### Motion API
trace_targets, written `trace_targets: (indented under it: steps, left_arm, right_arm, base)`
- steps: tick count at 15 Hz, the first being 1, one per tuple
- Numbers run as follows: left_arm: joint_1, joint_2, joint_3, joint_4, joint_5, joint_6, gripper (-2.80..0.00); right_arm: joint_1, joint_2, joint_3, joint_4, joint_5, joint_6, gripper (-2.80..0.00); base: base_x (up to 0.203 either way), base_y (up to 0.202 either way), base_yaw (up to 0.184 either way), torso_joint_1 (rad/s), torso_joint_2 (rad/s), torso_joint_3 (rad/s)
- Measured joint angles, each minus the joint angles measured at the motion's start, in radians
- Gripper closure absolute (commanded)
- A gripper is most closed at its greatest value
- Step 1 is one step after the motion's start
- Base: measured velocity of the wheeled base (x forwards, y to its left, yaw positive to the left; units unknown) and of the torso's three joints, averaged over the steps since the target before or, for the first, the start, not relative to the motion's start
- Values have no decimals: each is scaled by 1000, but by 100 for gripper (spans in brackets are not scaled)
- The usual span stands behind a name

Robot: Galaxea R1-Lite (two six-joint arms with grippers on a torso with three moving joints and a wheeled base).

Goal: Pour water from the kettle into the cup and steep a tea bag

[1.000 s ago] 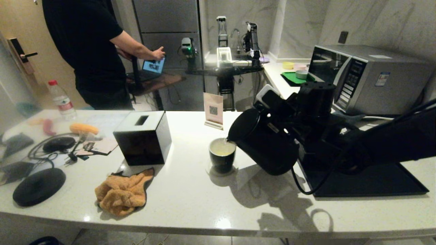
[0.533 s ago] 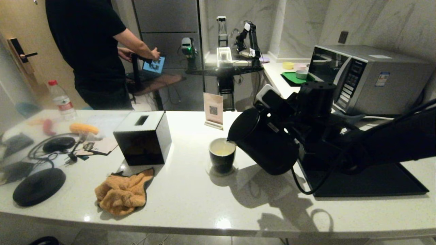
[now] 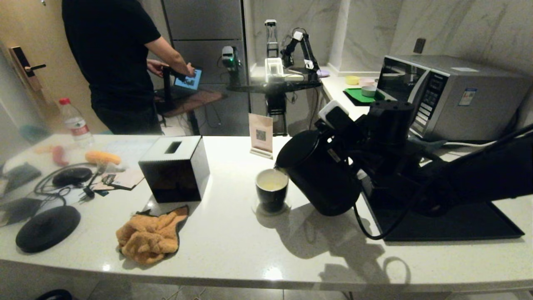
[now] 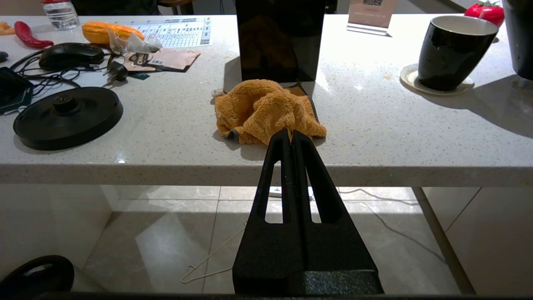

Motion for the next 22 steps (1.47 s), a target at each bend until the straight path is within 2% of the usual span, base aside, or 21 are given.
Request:
trace_targets:
  steps: [4, 10, 13, 18, 22]
  left_arm:
    - [0, 0, 0, 0, 0, 0, 0]
    - [0, 0, 0, 0, 0, 0, 0]
    - [0, 0, 0, 0, 0, 0, 0]
    - [0, 0, 0, 0, 0, 0, 0]
    - [0, 0, 0, 0, 0, 0, 0]
  right_arm:
    - [0, -6, 32, -62, -2, 44, 0]
    - [-5, -22, -9, -59, -3, 237, 0]
    - [-35, -47, -55, -34, -2, 300, 0]
    - [-165, -127, -69, 31, -3, 405, 0]
    - [-334, -196, -61, 114, -3, 564, 0]
  base:
    - [0, 0, 0, 0, 0, 0]
    - [0, 0, 0, 0, 0, 0]
    - [0, 0, 0, 0, 0, 0]
    - [0, 0, 0, 0, 0, 0]
    - [0, 0, 0, 0, 0, 0]
